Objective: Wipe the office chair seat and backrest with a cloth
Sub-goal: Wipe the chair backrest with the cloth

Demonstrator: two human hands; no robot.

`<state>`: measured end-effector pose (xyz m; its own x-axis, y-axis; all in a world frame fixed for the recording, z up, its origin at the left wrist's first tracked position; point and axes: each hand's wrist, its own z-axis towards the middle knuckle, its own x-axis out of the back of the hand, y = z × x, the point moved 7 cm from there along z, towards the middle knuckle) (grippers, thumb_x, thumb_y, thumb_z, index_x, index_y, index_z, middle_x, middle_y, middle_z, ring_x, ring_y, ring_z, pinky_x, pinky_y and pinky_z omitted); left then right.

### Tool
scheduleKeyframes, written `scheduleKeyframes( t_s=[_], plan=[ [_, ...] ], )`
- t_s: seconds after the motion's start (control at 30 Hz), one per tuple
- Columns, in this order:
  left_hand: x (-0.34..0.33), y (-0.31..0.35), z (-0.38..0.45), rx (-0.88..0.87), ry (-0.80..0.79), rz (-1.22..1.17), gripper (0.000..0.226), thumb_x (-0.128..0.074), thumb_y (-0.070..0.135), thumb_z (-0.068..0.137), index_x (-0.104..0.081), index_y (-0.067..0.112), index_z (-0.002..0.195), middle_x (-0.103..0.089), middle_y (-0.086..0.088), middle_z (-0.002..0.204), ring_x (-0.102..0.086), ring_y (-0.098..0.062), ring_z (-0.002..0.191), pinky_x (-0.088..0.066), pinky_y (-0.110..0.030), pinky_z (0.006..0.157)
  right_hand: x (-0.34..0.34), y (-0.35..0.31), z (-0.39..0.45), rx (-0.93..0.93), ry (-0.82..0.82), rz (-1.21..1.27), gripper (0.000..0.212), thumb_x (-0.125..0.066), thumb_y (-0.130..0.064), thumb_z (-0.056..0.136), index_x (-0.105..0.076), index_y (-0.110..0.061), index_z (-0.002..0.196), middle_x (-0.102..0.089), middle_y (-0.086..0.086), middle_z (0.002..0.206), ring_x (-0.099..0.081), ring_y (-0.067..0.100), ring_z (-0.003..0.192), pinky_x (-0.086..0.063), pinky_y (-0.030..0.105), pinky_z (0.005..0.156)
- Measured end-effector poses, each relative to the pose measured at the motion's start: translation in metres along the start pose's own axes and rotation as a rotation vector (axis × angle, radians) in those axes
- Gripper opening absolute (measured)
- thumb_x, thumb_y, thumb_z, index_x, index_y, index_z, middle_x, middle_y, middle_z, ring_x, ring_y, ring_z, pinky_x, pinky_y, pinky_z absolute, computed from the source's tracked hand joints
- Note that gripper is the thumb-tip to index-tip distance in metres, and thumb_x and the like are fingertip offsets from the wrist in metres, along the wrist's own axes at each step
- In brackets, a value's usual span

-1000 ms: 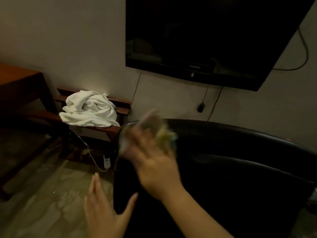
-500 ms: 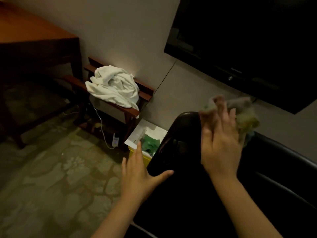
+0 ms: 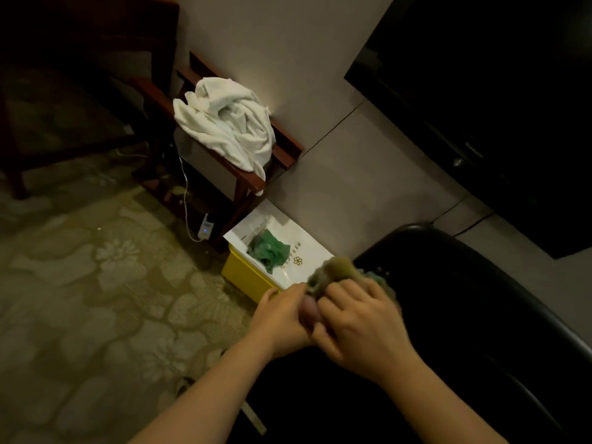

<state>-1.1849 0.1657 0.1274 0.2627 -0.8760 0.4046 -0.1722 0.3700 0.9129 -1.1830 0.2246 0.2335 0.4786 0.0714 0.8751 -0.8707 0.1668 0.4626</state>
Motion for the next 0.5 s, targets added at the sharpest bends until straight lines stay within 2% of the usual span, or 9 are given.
scheduleKeyframes(
  t_s=[0.07,0.13,0.2,0.27,0.37,0.5],
  plan=[
    [0.001,0.0,-0.001,-0.025,0.014,-0.056,0.066,-0.056,0.07,0.053,-0.044,0.033,0.106,-0.054,0.014,0.105,-0.049,-0.004,0.101,-0.025,-0.028,0.098,0.022,0.028,0.005,-0.193,0.141,-0.031,0.025,-0.047,-0.036,0.079,-0.06,-0.017,0.067,-0.06,0.004,0.072,-0.056,0.025,0.069,-0.033,0.034,0.069],
    [0.004,-0.002,-0.001,-0.035,0.018,-0.095,0.072,-0.064,0.069,0.056,-0.044,0.033,0.115,-0.049,0.02,0.105,-0.044,0.001,0.097,-0.024,-0.028,0.096,0.032,0.038,0.01,-0.34,0.235,0.011,0.028,-0.045,-0.034,0.08,-0.063,-0.016,0.067,-0.062,0.004,0.074,-0.055,0.025,0.074,-0.038,0.034,0.07],
    [0.006,-0.005,-0.001,-0.042,0.048,-0.071,0.071,-0.054,0.068,0.056,-0.043,0.033,0.116,-0.052,0.017,0.112,-0.048,-0.003,0.105,-0.024,-0.029,0.095,0.017,0.019,0.01,-0.281,0.189,-0.013,0.028,-0.046,-0.036,0.079,-0.062,-0.017,0.067,-0.061,0.003,0.073,-0.055,0.024,0.076,-0.037,0.035,0.074],
    [0.009,-0.006,-0.002,-0.043,0.077,-0.048,0.073,-0.038,0.063,0.05,-0.042,0.032,0.116,-0.054,0.013,0.116,-0.049,-0.007,0.109,-0.023,-0.028,0.091,0.002,0.001,0.01,-0.124,0.102,-0.021,0.027,-0.046,-0.037,0.078,-0.061,-0.018,0.067,-0.061,0.0,0.07,-0.058,0.023,0.071,-0.034,0.036,0.078],
    [0.01,-0.006,-0.008,-0.034,0.086,-0.08,0.075,-0.039,0.064,0.047,-0.042,0.033,0.116,-0.054,0.014,0.115,-0.049,-0.006,0.109,-0.024,-0.028,0.089,0.002,0.001,0.02,0.013,-0.023,-0.037,0.029,-0.045,-0.041,0.078,-0.063,-0.02,0.07,-0.062,-0.001,0.07,-0.058,0.02,0.067,-0.033,0.035,0.081],
    [0.006,-0.008,-0.012,-0.038,0.037,-0.07,0.088,-0.04,0.062,0.047,-0.034,0.032,0.13,-0.044,0.018,0.13,-0.039,-0.002,0.122,-0.022,-0.026,0.09,-0.001,-0.005,0.016,-0.06,-0.082,0.005,0.025,-0.047,-0.039,0.074,-0.061,-0.019,0.071,-0.061,0.001,0.071,-0.057,0.021,0.068,-0.033,0.037,0.082]
  ],
)
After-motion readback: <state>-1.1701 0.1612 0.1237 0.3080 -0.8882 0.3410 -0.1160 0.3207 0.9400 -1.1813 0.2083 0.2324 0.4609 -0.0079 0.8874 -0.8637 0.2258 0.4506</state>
